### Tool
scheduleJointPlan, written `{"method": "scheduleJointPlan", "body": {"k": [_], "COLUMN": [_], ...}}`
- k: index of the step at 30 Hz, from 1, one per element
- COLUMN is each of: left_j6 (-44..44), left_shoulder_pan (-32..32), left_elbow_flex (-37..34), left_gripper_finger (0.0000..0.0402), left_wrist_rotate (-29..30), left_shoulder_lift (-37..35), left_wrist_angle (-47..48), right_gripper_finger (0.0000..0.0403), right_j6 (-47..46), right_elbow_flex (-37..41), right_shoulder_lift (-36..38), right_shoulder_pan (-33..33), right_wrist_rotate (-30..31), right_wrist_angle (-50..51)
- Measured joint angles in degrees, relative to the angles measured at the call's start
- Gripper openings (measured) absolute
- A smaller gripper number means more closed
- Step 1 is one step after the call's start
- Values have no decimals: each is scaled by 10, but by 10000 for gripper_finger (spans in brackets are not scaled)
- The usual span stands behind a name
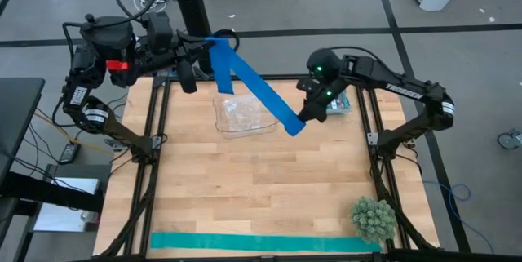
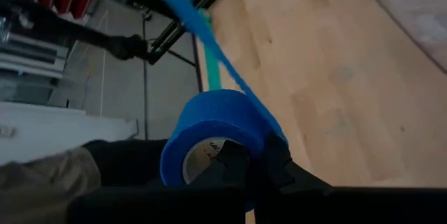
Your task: Roll bandage
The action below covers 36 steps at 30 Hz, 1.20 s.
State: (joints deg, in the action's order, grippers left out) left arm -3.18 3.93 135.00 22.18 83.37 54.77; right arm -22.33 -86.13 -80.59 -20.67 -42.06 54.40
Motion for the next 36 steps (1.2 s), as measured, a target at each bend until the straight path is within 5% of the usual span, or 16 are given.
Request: {"method": "scheduleJointPlan", "body": {"k": [36], "left_j6": [-4], "left_shoulder_pan": [-90], "left_elbow_flex": [0], "left_gripper_finger": [1], "left_wrist_rotate": [37], "left_shoulder_lift": [55], "left_wrist_angle": [-53], "right_gripper_finger": [0], "right_j6": [-120], "right_elbow_flex": [4], "right_shoulder_lift": [-56], "right_shoulder_pan": [-179], "right_wrist_rotate": [-12], "right_wrist_angle": [-135]}}
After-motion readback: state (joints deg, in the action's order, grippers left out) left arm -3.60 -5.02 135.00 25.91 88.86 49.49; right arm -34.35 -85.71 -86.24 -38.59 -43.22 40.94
